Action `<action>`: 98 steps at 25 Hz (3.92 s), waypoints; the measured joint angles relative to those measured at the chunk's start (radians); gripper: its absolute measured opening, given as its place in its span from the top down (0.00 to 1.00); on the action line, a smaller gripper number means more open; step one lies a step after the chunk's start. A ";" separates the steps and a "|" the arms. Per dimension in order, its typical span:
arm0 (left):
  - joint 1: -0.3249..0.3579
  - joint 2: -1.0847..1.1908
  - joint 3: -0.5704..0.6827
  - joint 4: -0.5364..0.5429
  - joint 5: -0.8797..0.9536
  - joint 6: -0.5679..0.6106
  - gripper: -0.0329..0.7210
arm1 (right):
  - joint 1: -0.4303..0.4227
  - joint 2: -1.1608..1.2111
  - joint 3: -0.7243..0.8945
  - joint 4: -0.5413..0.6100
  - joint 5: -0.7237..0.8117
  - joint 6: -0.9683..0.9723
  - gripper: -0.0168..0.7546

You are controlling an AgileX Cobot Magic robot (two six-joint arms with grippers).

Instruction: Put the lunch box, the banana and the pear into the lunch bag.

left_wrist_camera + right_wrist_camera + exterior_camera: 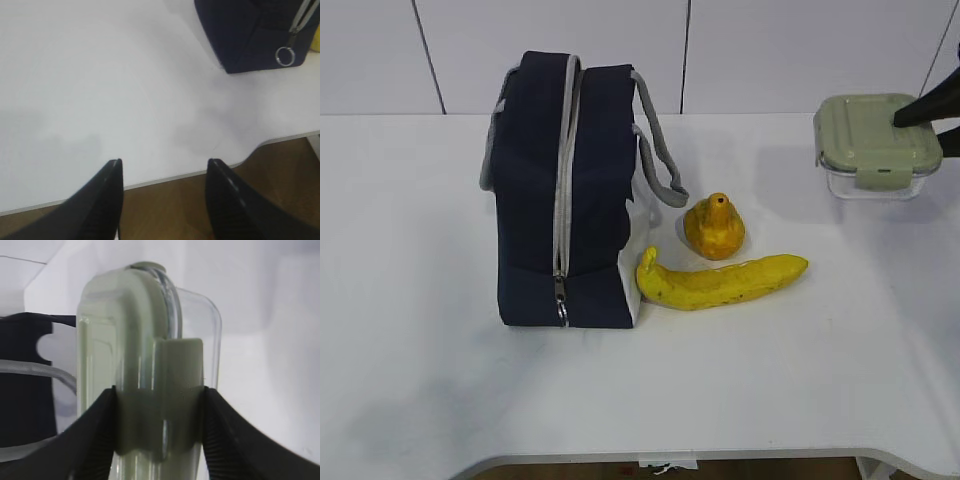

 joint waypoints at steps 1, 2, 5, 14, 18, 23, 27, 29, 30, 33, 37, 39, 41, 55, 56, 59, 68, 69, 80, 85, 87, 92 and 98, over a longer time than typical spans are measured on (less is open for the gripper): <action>0.000 0.018 -0.009 -0.019 0.000 0.000 0.43 | 0.000 -0.016 0.000 0.006 0.001 0.004 0.50; 0.000 0.028 -0.009 -0.019 0.000 0.000 0.43 | 0.000 -0.027 0.000 0.014 0.005 0.006 0.50; 0.000 0.123 -0.045 -0.133 -0.003 0.000 0.45 | 0.000 -0.076 0.000 0.074 0.014 0.009 0.50; 0.000 0.390 -0.110 -0.306 -0.101 0.000 0.45 | 0.065 -0.141 0.000 0.196 0.016 0.015 0.50; 0.000 0.541 -0.173 -0.336 -0.125 0.016 0.45 | 0.147 -0.141 -0.019 0.200 0.019 0.015 0.50; 0.000 0.793 -0.298 -0.468 -0.134 0.155 0.45 | 0.250 -0.141 -0.066 0.203 0.023 0.016 0.50; 0.000 0.967 -0.416 -0.524 -0.140 0.226 0.45 | 0.305 -0.142 -0.072 0.204 0.032 0.016 0.50; 0.000 1.086 -0.518 -0.554 -0.145 0.270 0.44 | 0.325 -0.142 -0.072 0.204 0.034 0.019 0.50; 0.000 1.115 -0.550 -0.562 -0.147 0.279 0.43 | 0.339 -0.142 -0.072 0.204 0.034 0.019 0.50; 0.000 1.216 -0.649 -0.576 -0.149 0.298 0.42 | 0.363 -0.142 -0.072 0.204 0.034 0.019 0.50; 0.000 1.366 -0.756 -0.587 -0.108 0.306 0.42 | 0.402 -0.142 -0.072 0.204 0.030 0.019 0.50; 0.000 1.439 -0.855 -0.628 -0.059 0.310 0.42 | 0.420 -0.139 -0.072 0.209 0.013 0.019 0.50; 0.000 1.486 -0.879 -0.638 -0.025 0.312 0.42 | 0.436 -0.138 -0.072 0.227 -0.012 0.019 0.50; -0.041 1.680 -1.008 -0.697 0.045 0.345 0.43 | 0.491 -0.088 -0.072 0.327 -0.065 0.019 0.50; -0.051 1.701 -1.011 -0.698 0.037 0.345 0.44 | 0.497 -0.088 -0.072 0.329 -0.072 0.019 0.50; -0.055 1.717 -1.012 -0.700 0.024 0.347 0.65 | 0.510 -0.088 -0.072 0.329 -0.085 0.019 0.50; -0.055 1.716 -1.025 -0.697 0.024 0.376 0.94 | 0.522 -0.088 -0.072 0.331 -0.125 0.011 0.50; -0.055 1.716 -1.025 -0.697 0.024 0.378 0.94 | 0.527 -0.087 -0.072 0.331 -0.135 0.011 0.50; -0.055 1.716 -1.069 -0.694 0.071 0.378 0.94 | 0.592 0.008 -0.072 0.346 -0.171 0.009 0.50; -0.053 1.716 -1.077 -0.689 0.092 0.378 0.94 | 0.570 0.032 -0.074 0.237 -0.242 0.009 0.50; -0.053 1.716 -1.077 -0.687 0.099 0.378 0.94 | 0.561 0.034 -0.074 0.174 -0.297 0.009 0.50; -0.053 1.716 -1.080 -0.665 0.103 0.378 0.94 | 0.569 0.042 -0.085 0.115 -0.350 0.009 0.50; -0.053 1.716 -1.080 -0.655 0.103 0.378 0.94 | 0.650 0.103 -0.147 0.136 -0.347 0.009 0.50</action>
